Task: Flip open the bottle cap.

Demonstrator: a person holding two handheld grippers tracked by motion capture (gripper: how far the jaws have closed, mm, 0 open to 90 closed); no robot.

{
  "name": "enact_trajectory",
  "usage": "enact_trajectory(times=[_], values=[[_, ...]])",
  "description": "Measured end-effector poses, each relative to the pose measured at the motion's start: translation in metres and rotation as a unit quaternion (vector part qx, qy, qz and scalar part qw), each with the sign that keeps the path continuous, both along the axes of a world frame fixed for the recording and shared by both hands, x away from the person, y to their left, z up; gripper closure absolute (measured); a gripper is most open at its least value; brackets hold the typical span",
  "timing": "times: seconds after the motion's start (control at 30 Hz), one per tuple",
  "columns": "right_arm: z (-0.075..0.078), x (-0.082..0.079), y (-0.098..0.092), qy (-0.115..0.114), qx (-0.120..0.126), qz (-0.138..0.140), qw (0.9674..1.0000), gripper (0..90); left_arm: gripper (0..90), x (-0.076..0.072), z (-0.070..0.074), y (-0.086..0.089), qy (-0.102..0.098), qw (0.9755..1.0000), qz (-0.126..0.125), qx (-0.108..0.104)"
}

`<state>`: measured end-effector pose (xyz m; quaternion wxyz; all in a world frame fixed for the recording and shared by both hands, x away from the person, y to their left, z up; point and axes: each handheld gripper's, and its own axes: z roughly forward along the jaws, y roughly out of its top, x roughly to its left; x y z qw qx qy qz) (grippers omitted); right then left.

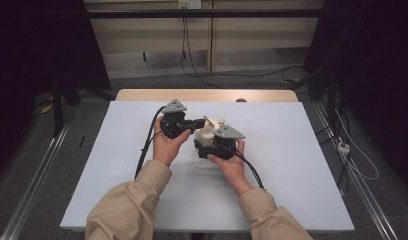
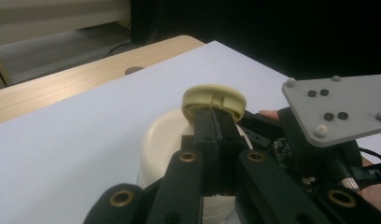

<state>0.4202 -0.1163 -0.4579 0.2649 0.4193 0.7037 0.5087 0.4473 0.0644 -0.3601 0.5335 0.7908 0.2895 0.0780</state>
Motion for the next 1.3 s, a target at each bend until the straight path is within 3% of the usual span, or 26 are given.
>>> enact_trajectory(times=[1.3], values=[[0.0001,-0.0001,0.0004,0.000,0.001,-0.001,1.0000,5.4,90.0,0.0043,0.0024,-0.0090,0.000,1.0000,-0.005,-0.001]])
